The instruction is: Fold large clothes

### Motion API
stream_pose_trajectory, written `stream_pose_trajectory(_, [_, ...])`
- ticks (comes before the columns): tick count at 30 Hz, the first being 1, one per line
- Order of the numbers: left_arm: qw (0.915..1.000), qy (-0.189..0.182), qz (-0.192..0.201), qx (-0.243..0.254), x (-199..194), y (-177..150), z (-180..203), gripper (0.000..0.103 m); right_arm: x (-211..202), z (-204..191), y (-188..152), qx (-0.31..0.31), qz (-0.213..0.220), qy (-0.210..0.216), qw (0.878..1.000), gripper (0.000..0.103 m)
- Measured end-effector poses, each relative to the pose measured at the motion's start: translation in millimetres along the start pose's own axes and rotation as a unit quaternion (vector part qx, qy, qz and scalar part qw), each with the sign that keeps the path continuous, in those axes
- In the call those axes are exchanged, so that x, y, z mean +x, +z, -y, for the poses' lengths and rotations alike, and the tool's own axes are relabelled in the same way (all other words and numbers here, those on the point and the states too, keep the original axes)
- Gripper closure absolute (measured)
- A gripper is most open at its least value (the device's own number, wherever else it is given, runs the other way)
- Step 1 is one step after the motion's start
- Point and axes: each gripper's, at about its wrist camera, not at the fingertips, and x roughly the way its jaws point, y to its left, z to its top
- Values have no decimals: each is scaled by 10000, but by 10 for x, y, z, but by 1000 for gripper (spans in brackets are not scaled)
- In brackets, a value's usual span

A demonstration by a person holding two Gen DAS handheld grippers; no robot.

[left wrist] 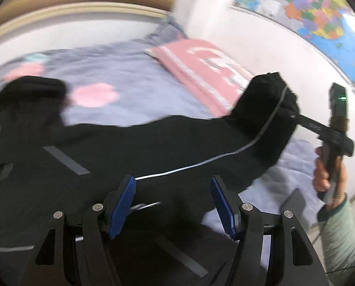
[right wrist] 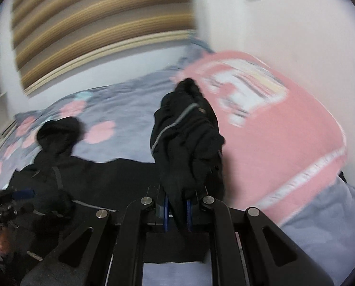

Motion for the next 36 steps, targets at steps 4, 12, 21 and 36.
stream_pose_trajectory(4, [9987, 373, 133, -317, -445, -161, -455, 37, -54, -804, 55, -503, -25, 385, 9980, 90])
stream_pose_trajectory(12, [9916, 791, 85, -1020, -906, -632, -1216, 37, 97, -2199, -145, -1193, -267, 927, 9882, 90])
stream_pose_trajectory(21, [9863, 651, 111, -1512, -974, -1059, -1667, 37, 747, -3369, -840, -1969, -1129, 1114, 9675, 88])
stream_pose_trajectory(36, [9838, -217, -414, -1729, -520, -956, -1630, 36, 651, -3395, -988, -2094, -1542, 1495, 9540, 57])
